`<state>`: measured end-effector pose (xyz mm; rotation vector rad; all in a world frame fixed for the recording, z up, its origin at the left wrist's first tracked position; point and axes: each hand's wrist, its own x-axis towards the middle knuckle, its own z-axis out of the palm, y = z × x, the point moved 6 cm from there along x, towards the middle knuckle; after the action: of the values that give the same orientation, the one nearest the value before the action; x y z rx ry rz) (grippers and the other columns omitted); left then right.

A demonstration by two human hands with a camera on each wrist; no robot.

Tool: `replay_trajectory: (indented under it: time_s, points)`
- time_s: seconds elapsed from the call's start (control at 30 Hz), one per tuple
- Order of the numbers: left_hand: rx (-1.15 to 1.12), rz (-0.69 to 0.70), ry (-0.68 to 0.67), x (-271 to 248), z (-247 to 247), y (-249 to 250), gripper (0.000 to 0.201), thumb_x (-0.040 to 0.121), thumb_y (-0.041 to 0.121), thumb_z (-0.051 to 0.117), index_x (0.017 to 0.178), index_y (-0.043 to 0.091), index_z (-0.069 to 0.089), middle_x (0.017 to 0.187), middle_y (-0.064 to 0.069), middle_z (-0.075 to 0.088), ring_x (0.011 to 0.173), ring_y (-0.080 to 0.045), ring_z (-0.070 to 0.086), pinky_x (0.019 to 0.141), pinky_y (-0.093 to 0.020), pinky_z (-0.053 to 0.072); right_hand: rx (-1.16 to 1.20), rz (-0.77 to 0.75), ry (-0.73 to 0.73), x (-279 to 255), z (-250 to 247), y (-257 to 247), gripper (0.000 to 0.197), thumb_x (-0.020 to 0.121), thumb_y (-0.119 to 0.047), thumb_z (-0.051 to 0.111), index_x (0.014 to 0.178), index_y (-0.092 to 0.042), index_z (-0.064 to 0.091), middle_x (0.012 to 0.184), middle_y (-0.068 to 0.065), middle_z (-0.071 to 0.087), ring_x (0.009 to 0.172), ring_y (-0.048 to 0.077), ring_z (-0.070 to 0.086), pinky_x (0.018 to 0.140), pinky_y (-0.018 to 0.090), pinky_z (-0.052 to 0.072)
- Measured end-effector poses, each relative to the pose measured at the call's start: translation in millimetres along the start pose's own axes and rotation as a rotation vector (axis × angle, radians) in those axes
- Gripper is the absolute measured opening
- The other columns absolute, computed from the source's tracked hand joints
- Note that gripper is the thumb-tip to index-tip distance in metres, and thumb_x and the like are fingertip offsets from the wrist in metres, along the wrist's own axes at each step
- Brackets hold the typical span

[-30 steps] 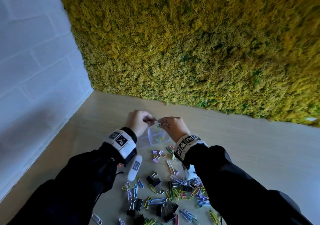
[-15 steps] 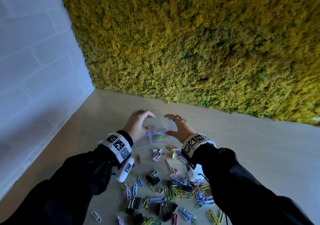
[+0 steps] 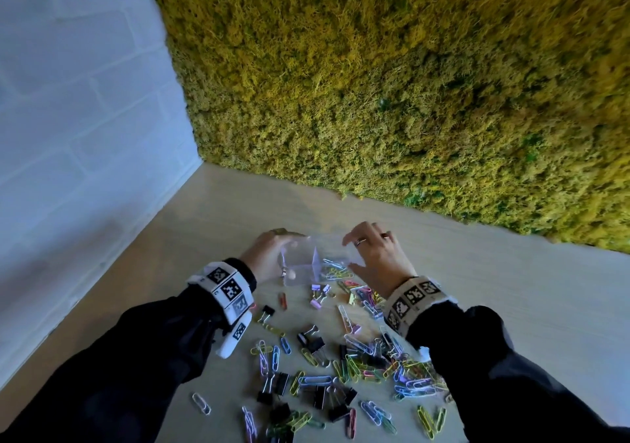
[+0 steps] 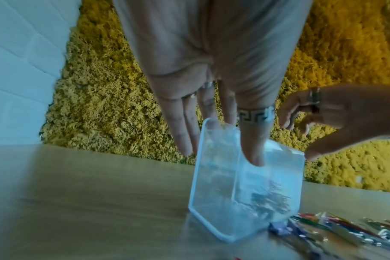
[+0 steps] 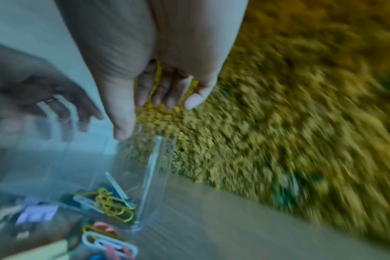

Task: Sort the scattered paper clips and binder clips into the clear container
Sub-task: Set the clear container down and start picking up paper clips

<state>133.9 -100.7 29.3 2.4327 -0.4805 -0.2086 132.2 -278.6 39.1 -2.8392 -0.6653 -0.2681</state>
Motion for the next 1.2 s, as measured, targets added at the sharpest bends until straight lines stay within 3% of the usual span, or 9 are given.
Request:
replay_trajectory:
  time_s: [0.13,0.3,0.47,0.63,0.77,0.83,0.9,1.03,1.2]
  points:
    - [0.027,0.018,0.001,-0.9,3.1,6.4,0.068,0.067,0.001,0.075,0.129,0.005,0.048,0.128,-0.015,0.056,0.114,-0.024,0.054,0.086,-0.016,0.037,-0.271,-0.023,-0.472,5.0,27.7,-11.0,0.033,0.086,-0.025,0.057,0.119,-0.023,0.053,0.118,-0.006,0.062,0.109,0.013,0.056,0.108,0.042,0.020]
    - [0.016,0.033,-0.031,-1.1,5.5,9.4,0.071,0.064,0.001,0.076,0.129,0.009,0.049,0.126,-0.011,0.057,0.108,-0.013,0.051,0.081,-0.013,0.035,-0.164,0.095,-0.725,11.5,55.8,-5.4,0.045,0.086,-0.016,0.054,0.130,-0.025,0.045,0.134,-0.003,0.053,0.124,0.017,0.046,0.112,0.052,0.014]
    - [0.013,0.002,-0.006,2.9,6.9,0.4,0.067,0.065,0.002,0.076,0.126,0.011,0.051,0.120,-0.009,0.058,0.099,-0.010,0.048,0.072,-0.009,0.033,-0.083,0.080,-0.673,10.5,41.6,-10.2,0.045,0.087,-0.012,0.052,0.128,-0.030,0.046,0.135,-0.006,0.051,0.125,0.017,0.045,0.113,0.053,0.012]
    - [0.015,-0.019,-0.014,1.4,9.4,-1.9,0.070,0.066,0.004,0.075,0.129,0.020,0.049,0.123,-0.007,0.057,0.107,-0.017,0.052,0.084,-0.023,0.041,-0.206,0.104,-0.685,5.3,30.0,-7.9,0.026,0.090,-0.029,0.049,0.113,-0.020,0.057,0.120,-0.001,0.061,0.115,0.019,0.051,0.108,0.046,0.023]
    - [0.038,0.006,-0.027,-11.0,-4.7,-1.4,0.077,0.069,0.014,0.076,0.137,0.016,0.039,0.137,-0.008,0.046,0.125,-0.021,0.043,0.101,-0.024,0.031,0.024,0.061,-0.406,2.3,2.6,-26.6,0.025,0.089,-0.029,0.051,0.113,-0.027,0.058,0.119,-0.007,0.062,0.111,0.013,0.054,0.102,0.038,0.030]
    - [-0.018,0.000,0.077,-27.9,-25.1,-5.2,0.068,0.074,0.018,0.073,0.134,0.012,0.041,0.129,-0.002,0.049,0.117,-0.017,0.048,0.096,-0.019,0.034,0.181,-0.031,-0.195,-6.9,-13.3,-44.4,0.020,0.089,-0.028,0.051,0.104,-0.024,0.063,0.107,-0.005,0.067,0.095,0.011,0.060,0.096,0.039,0.043]
    - [-0.056,-0.028,0.130,-49.0,-41.0,-13.7,0.040,0.078,0.011,0.068,0.115,0.018,0.055,0.109,0.003,0.056,0.091,-0.007,0.054,0.080,-0.017,0.040,0.354,-0.123,-0.207,-24.1,-14.6,-67.5,0.019,0.088,-0.024,0.052,0.101,-0.018,0.064,0.102,0.001,0.067,0.082,0.008,0.060,0.083,0.037,0.055]
    - [0.020,-0.130,-0.258,-94.0,-20.3,-39.7,0.032,0.075,-0.007,0.062,0.086,0.023,0.064,0.077,0.003,0.062,0.062,0.009,0.054,0.059,-0.008,0.039,0.411,-0.267,-0.682,-70.0,27.6,-119.7,0.039,0.085,-0.012,0.058,0.122,-0.024,0.054,0.120,0.007,0.053,0.101,0.017,0.053,0.093,0.030,0.044]
    - [0.118,-0.293,-0.698,-143.1,30.3,-60.4,0.038,0.064,0.010,0.080,0.098,0.008,0.063,0.067,0.010,0.056,0.042,0.012,0.048,0.050,-0.009,0.039,0.195,-0.258,-0.734,-80.0,67.7,-134.8,0.045,0.075,-0.023,0.070,0.118,-0.029,0.057,0.128,0.002,0.046,0.117,0.024,0.046,0.098,0.044,0.042]
